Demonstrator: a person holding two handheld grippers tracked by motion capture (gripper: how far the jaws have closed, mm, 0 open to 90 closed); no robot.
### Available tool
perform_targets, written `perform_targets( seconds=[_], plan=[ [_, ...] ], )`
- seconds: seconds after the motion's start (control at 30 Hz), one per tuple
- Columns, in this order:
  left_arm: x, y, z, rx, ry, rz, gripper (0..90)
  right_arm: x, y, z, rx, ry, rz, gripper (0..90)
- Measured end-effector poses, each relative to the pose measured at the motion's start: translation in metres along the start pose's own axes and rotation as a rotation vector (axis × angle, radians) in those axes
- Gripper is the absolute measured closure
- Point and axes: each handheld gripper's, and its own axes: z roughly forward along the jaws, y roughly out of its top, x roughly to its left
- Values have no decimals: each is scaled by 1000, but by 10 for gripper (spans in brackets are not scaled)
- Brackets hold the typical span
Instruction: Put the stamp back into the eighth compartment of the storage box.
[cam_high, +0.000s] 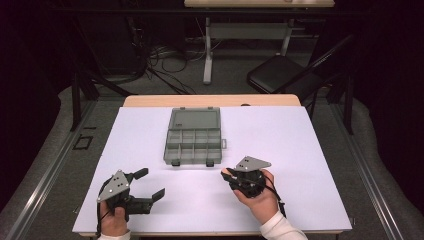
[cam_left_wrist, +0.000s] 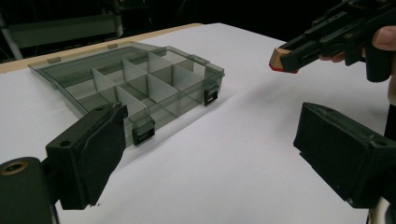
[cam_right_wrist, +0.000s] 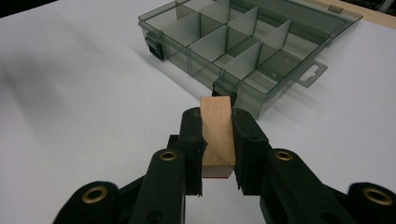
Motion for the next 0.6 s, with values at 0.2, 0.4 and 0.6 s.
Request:
perform_targets(
  seconds=[0.2,0.4,0.6],
  plan=[
    [0,0,0,5,3,3,92,-2,9,0,-6,1,-5,757],
    [0,0,0,6,-2,2,92,-6,15,0,-7,1,-5,757],
    [0,0,0,5,-4,1,92,-10,23,2,-1,2,-3,757]
  ],
)
